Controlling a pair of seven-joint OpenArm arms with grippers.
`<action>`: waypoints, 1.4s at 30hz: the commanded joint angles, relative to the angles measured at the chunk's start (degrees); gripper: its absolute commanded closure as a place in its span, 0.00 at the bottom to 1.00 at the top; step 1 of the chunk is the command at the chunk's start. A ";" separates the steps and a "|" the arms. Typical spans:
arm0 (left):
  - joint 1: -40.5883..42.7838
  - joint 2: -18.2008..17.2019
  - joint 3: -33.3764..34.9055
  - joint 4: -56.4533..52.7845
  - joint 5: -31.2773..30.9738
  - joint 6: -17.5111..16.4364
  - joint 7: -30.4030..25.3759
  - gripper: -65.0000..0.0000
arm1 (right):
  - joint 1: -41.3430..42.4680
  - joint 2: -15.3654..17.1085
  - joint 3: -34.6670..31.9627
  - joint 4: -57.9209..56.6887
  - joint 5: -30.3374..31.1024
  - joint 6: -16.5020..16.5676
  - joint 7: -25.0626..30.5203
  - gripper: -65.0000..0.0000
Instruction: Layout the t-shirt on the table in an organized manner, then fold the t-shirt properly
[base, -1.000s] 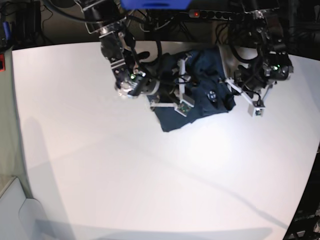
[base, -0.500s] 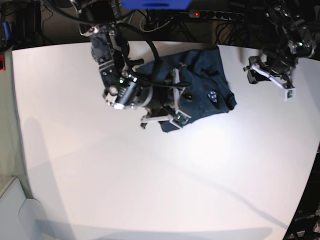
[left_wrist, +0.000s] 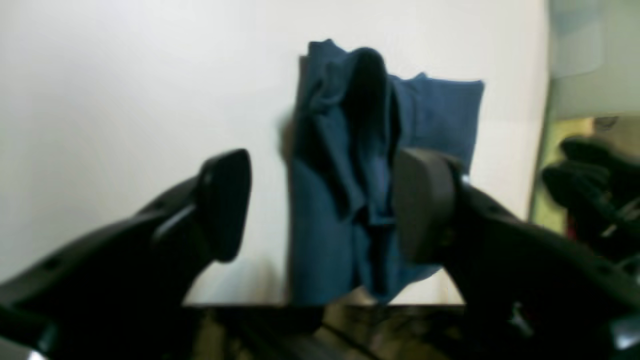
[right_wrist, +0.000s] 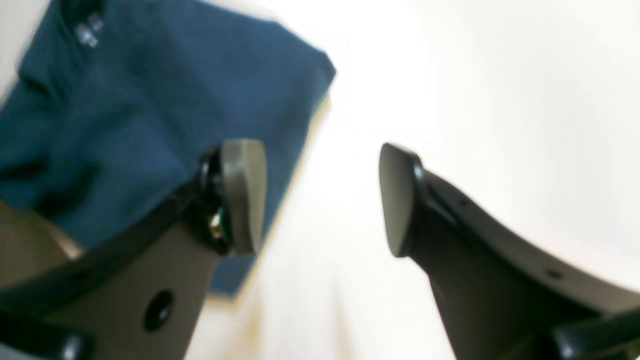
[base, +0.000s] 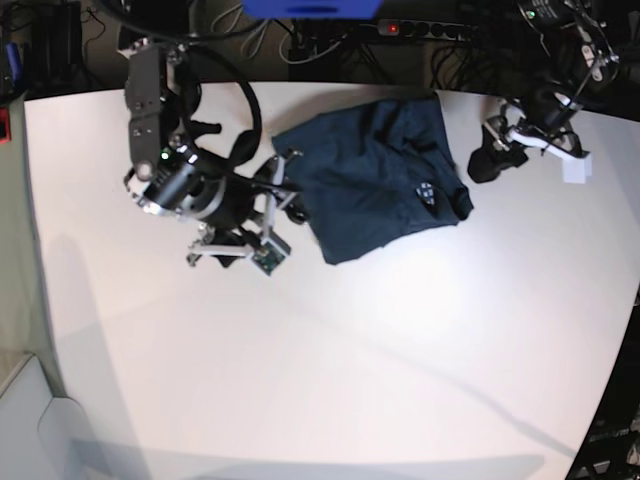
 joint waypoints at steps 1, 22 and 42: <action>-0.83 -0.34 1.10 -0.70 -1.65 0.03 -0.60 0.30 | 0.97 0.24 0.12 1.05 0.56 0.19 1.33 0.43; -9.00 1.51 8.48 -16.88 10.57 0.03 -1.30 0.30 | -0.70 3.31 0.21 1.05 0.56 0.19 1.41 0.44; -17.80 -7.90 33.97 -31.03 11.71 0.47 -11.06 0.98 | -0.70 5.60 15.85 1.23 0.56 0.19 1.59 0.44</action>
